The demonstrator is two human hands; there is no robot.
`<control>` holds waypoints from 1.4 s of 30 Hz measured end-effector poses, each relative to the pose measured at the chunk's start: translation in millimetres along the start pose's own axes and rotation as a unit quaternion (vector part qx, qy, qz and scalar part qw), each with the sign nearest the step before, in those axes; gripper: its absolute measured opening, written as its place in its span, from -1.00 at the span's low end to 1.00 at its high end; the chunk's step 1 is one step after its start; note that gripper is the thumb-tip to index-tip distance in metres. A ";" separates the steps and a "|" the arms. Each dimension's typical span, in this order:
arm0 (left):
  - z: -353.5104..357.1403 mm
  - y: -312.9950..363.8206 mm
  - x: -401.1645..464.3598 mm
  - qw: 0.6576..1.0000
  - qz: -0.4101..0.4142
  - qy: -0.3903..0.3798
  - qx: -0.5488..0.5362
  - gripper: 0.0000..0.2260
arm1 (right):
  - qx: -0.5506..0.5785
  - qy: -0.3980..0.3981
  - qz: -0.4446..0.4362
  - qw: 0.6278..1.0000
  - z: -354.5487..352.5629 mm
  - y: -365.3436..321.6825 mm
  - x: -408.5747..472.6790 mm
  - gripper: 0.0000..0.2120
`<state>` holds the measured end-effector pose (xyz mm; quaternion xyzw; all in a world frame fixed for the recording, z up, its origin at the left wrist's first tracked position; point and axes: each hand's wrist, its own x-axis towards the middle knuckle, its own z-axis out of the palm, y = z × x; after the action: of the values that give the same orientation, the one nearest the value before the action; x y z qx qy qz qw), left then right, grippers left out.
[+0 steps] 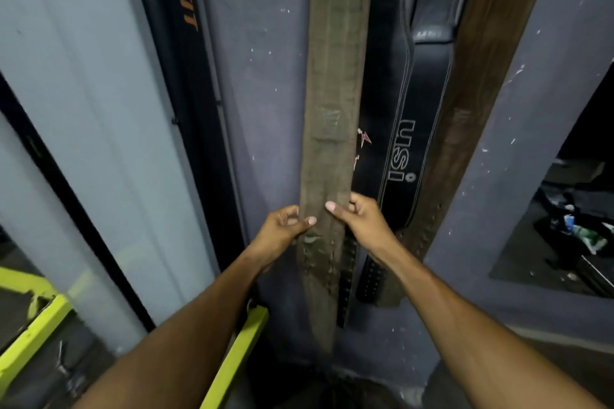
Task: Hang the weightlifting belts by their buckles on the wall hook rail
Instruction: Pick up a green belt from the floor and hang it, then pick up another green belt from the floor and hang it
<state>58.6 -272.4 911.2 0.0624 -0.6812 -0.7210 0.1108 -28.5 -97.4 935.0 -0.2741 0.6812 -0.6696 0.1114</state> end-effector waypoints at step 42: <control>109.8 -321.9 -83.4 0.902 -0.384 -0.028 0.197 -0.70 | -0.093 0.074 0.479 0.869 -122.4 357.2 -204.2 -0.71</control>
<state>88.8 -130.3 592.5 0.3194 -0.7356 -0.5600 -0.2082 -3.6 96.7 552.9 0.1277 0.7943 -0.4858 0.3417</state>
